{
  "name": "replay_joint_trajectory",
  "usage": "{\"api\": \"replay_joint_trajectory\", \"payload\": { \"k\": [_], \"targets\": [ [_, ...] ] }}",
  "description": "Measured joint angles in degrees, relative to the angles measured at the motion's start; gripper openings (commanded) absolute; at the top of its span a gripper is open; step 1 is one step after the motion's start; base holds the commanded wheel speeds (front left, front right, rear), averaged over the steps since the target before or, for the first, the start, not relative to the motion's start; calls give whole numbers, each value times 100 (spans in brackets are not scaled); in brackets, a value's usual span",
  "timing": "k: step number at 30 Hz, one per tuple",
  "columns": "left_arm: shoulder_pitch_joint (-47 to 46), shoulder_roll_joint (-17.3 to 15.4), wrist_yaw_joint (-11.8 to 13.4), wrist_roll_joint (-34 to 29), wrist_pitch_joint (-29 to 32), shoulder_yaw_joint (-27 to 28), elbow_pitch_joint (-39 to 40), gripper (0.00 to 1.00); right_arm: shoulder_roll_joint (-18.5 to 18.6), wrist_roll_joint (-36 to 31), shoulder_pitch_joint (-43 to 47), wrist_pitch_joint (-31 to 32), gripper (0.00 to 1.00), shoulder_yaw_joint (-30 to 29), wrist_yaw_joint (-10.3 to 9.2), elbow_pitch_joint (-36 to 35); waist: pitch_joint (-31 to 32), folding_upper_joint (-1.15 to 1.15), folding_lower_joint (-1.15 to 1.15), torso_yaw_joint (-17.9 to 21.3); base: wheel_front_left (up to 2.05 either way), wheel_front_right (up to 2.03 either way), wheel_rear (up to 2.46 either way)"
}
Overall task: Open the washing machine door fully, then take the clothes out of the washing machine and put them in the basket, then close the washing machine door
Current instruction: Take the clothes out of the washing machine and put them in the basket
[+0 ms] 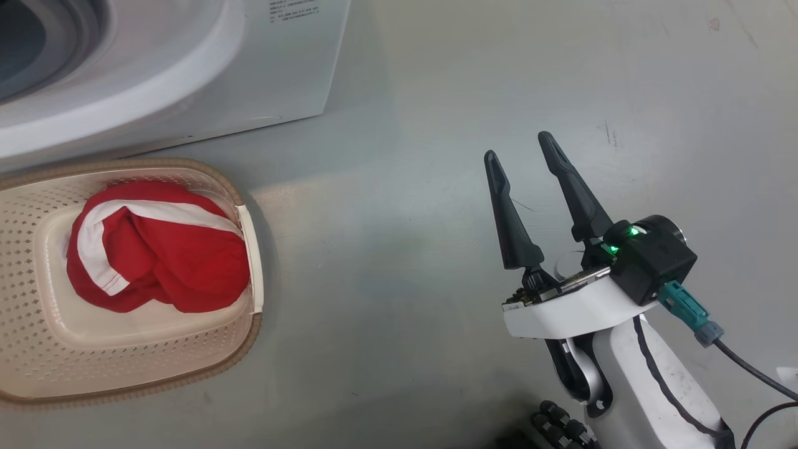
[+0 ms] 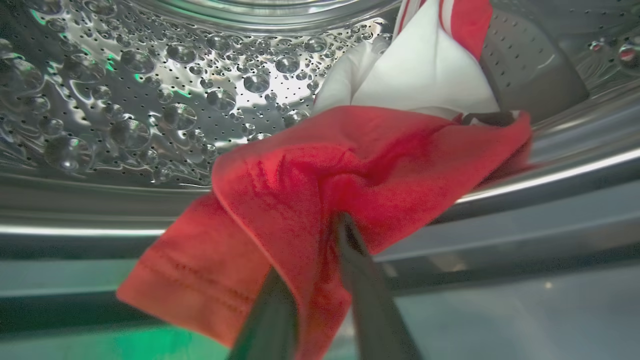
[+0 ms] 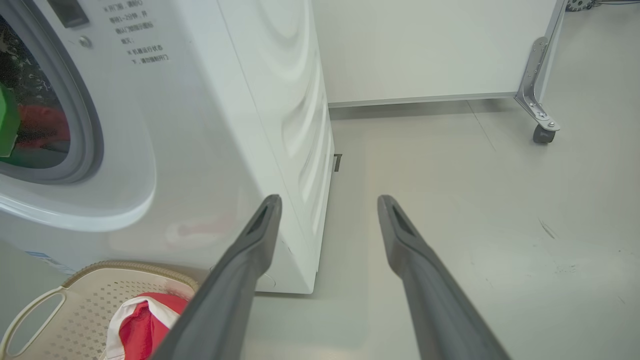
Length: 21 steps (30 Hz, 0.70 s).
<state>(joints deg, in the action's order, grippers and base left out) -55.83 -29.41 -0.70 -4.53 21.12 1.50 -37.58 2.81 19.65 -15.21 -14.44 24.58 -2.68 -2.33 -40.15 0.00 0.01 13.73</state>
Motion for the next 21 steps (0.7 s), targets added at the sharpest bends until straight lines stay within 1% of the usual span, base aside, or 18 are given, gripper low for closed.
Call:
{"api": "replay_joint_trajectory", "payload": {
  "k": [2,7,11,16,21],
  "targets": [
    [-14,68,0,0,-2,-10,-48,0,0,0,-47,0,100,7,-1,5,0,0,0,-6,0,0,0],
    [-55,75,0,0,-92,-27,-132,0,1,0,-101,0,100,9,-2,13,14,0,0,-21,0,0,0],
    [-55,158,0,0,-331,-79,-230,0,1,0,-102,0,100,0,-45,64,73,0,0,-43,0,0,0],
    [-53,261,-1,12,-655,-135,-352,0,1,0,-106,0,100,-15,-44,125,189,0,0,-80,0,0,0],
    [26,414,-4,151,-1010,-165,-527,0,1,1,-113,0,100,-38,-44,186,380,0,0,-108,0,0,0]
  ]
}}
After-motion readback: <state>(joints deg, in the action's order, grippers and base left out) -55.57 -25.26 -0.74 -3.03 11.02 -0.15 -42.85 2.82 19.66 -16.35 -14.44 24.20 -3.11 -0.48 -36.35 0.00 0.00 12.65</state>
